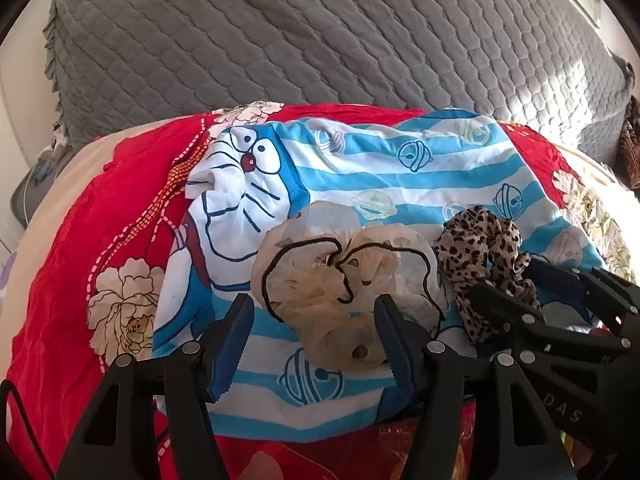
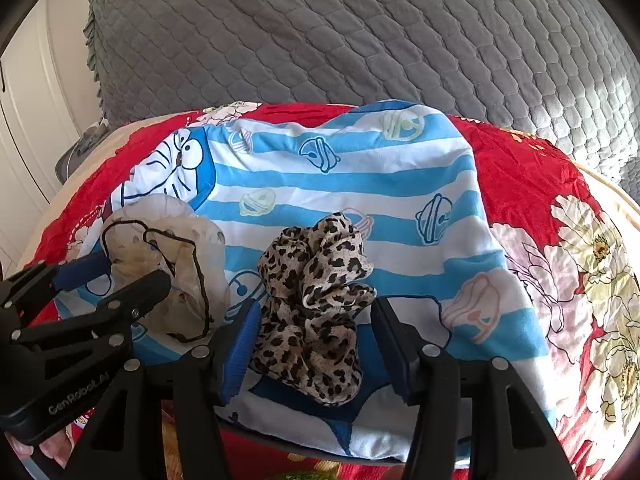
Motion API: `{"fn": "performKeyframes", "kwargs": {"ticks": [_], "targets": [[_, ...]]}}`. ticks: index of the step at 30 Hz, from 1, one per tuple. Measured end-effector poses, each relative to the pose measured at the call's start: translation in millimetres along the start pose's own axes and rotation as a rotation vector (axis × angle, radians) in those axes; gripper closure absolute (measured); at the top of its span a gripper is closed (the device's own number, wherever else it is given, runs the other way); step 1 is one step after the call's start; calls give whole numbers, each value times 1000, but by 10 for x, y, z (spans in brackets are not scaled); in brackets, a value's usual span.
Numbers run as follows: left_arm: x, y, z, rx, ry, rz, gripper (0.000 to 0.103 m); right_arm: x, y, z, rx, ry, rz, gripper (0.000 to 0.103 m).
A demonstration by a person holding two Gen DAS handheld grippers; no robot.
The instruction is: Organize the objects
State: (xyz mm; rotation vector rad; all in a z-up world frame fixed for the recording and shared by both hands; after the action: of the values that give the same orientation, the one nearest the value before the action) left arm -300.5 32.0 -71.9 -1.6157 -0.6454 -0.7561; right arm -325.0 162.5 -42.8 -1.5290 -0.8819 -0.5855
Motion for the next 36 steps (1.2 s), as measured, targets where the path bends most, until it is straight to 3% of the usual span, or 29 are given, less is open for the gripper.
{"fn": "performKeyframes", "kwargs": {"ticks": [11,14,36], "targets": [[117,46,-37,18,7,3,34,88,41,4,-1,9,4,45],[179,68,-71,30,12,7,32,120,77,-4,4,13,0,40],[636,214,-52,20,36,15,27,605,282,-136,80,50,-48,40]]}}
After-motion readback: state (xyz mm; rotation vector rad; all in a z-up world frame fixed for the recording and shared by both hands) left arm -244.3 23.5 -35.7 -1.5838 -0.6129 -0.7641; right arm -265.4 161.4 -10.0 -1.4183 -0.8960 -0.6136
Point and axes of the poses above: each gripper's, at about its wrist camera, not at the fingertips, and x roughly against the way its jaws point, z to its right, y to its underside, the point moved 3 cm from there along -x, roughly the way its jaws point, and after that the axes turned 11 degrees about -x, right-handed, at the moved point
